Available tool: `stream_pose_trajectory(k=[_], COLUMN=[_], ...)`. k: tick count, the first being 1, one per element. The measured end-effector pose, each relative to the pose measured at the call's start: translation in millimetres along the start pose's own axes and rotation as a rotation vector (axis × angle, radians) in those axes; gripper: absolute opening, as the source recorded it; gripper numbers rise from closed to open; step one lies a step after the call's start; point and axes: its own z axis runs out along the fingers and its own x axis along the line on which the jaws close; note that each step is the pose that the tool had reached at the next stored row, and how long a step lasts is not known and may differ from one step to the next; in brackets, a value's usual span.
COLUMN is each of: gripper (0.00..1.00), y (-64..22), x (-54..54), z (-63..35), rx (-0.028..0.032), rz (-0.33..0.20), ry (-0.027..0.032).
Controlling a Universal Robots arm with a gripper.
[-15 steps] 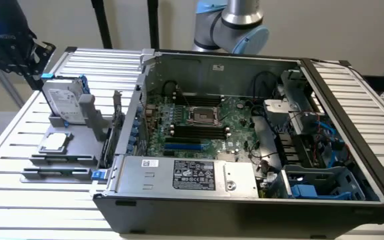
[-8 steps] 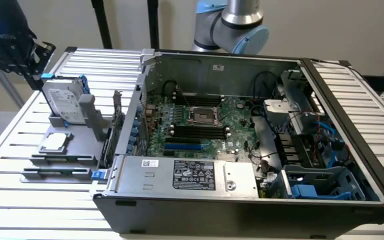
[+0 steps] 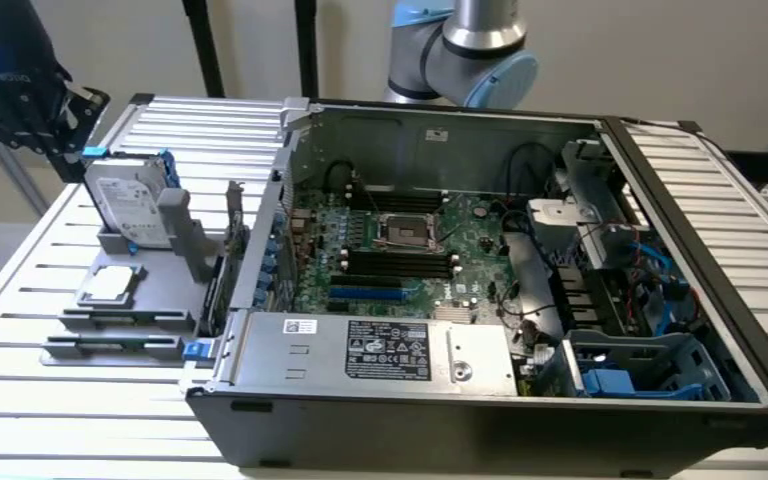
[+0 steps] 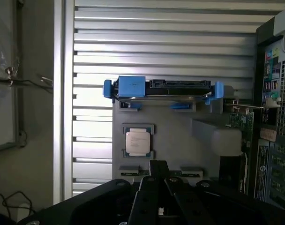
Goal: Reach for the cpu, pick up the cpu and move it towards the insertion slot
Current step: 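Pick up the cpu and move it towards the insertion slot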
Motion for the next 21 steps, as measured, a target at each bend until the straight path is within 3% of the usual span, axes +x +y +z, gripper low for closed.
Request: stream_pose_trajectory(k=[8,15,18,21], gripper=[0.11,0.11,0.18,0.36], y=[0.0,0.0,0.0,-0.1], x=[21.7,23.0,23.1,23.1], z=[6.6,7.5,7.8,8.6], rx=[-0.0001,0.0000,0.0000,-0.0001], rz=[-0.011,-0.017,-0.017,-0.017], ry=[0.0003,0.0006,0.0006,0.0005])
